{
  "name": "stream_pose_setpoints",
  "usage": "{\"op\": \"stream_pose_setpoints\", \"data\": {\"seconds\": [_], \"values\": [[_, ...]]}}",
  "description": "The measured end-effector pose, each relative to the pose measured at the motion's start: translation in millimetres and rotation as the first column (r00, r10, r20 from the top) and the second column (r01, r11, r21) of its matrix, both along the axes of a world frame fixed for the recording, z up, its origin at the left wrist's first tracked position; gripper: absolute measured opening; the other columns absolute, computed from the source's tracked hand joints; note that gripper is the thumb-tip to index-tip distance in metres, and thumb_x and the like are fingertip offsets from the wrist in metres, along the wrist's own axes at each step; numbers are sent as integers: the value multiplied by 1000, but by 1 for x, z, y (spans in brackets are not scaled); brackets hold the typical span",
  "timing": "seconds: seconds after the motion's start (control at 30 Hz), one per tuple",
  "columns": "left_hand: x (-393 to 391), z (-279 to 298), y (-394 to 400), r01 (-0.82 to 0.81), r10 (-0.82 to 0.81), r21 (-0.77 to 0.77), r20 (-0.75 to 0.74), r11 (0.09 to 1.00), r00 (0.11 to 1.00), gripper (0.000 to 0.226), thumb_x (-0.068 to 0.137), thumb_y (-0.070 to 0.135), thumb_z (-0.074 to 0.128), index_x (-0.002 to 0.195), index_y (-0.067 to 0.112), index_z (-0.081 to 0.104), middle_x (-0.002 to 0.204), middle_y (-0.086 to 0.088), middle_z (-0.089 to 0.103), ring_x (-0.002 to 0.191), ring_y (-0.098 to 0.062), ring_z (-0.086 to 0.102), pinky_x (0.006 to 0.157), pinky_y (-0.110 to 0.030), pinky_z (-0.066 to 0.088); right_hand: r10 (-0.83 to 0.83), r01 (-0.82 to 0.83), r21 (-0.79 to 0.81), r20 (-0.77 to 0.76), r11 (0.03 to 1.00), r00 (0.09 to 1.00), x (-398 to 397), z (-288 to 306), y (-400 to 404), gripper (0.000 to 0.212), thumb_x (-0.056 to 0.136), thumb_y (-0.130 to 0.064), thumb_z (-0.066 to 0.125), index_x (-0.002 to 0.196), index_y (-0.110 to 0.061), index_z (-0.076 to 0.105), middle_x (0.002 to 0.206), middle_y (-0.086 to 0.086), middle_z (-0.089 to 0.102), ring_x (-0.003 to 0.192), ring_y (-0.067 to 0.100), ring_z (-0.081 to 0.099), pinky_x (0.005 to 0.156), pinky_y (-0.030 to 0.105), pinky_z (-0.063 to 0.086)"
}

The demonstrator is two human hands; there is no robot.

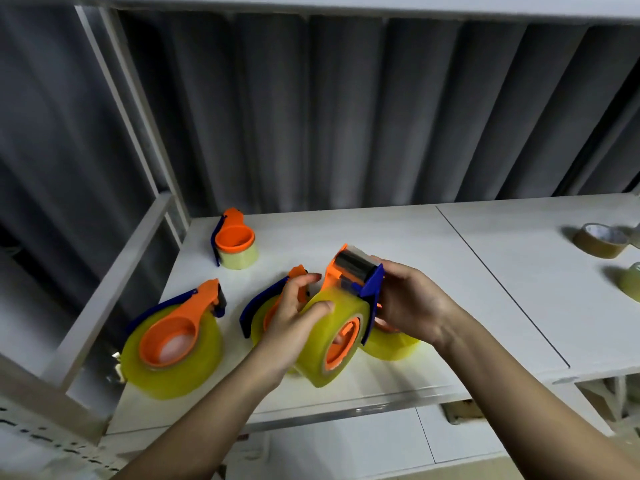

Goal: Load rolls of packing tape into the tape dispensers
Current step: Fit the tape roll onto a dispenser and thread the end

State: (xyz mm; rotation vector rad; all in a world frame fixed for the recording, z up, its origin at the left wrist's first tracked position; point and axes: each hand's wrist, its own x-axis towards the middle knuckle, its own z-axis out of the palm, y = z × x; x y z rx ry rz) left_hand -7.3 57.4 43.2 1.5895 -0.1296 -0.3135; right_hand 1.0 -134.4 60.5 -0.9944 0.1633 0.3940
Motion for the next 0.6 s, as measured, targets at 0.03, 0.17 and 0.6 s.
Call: {"op": "stream_pose_setpoints", "data": {"seconds": [0.03, 0.17, 0.6], "values": [[1, 3, 1, -4, 4, -8, 4, 1000, 1000, 36, 91, 21, 60, 121, 34, 46, 119, 9, 55, 102, -7, 58, 73, -18, 50, -50, 48, 44, 55, 998, 997, 0, 1, 4, 35, 79, -24, 64, 112, -11, 59, 117, 12, 62, 110, 27, 57, 99, 39, 44], [6, 13, 3, -30, 30, -22, 12, 999, 999, 38, 87, 25, 62, 121, 34, 48, 122, 2, 56, 104, -15, 59, 80, -27, 52, -309, 303, 62, 274, 951, 911, 3, 9, 22, 22, 84, -12, 57, 104, -10, 65, 106, 3, 72, 96, 19, 69, 78, 30, 57], [29, 27, 5, -85, 83, -32, -55, 996, 995, 34, 92, 31, 58, 122, 39, 43, 113, 2, 61, 100, -20, 63, 85, -36, 54, -370, 489, -147, 481, 860, 795, 13, 6, 53, 53, 98, -55, 27, 124, -26, 62, 124, 1, 66, 122, 21, 57, 109, 47, 38]]}}
